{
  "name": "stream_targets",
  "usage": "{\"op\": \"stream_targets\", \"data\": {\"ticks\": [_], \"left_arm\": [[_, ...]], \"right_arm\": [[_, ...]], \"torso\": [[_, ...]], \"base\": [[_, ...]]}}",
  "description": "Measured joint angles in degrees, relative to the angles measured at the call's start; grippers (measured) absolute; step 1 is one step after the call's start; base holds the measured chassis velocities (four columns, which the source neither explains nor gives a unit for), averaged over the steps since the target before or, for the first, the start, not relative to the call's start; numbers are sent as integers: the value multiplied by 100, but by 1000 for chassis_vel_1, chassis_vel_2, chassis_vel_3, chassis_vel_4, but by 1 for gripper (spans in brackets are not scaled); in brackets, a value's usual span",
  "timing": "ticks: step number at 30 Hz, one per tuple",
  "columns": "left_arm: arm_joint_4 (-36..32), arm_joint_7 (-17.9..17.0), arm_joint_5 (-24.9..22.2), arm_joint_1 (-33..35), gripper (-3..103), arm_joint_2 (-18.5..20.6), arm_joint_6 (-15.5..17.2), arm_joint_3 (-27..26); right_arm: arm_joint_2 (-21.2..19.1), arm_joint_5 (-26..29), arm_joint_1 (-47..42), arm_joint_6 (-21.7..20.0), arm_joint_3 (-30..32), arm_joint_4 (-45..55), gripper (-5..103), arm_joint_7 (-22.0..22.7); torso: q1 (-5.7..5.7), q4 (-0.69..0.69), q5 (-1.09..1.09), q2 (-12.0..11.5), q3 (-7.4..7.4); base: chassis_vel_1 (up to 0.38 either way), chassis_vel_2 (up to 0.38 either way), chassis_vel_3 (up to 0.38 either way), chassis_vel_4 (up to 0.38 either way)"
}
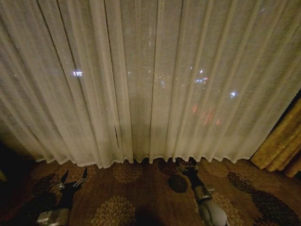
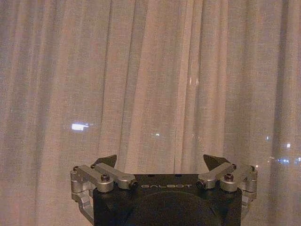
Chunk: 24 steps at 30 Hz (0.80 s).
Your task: Open the curtains by pulling them apart, changing their state from closed to fully open.
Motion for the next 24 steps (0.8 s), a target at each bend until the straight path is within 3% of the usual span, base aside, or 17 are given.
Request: {"op": "stream_targets", "data": {"ticks": [24], "left_arm": [[0,0,0,0,100,0,0,0]], "right_arm": [[-64,67,-10,16,34,22,100,-221]], "torso": [[-1,0,0,1,0]], "base": [[-12,9,12,-9]]}}
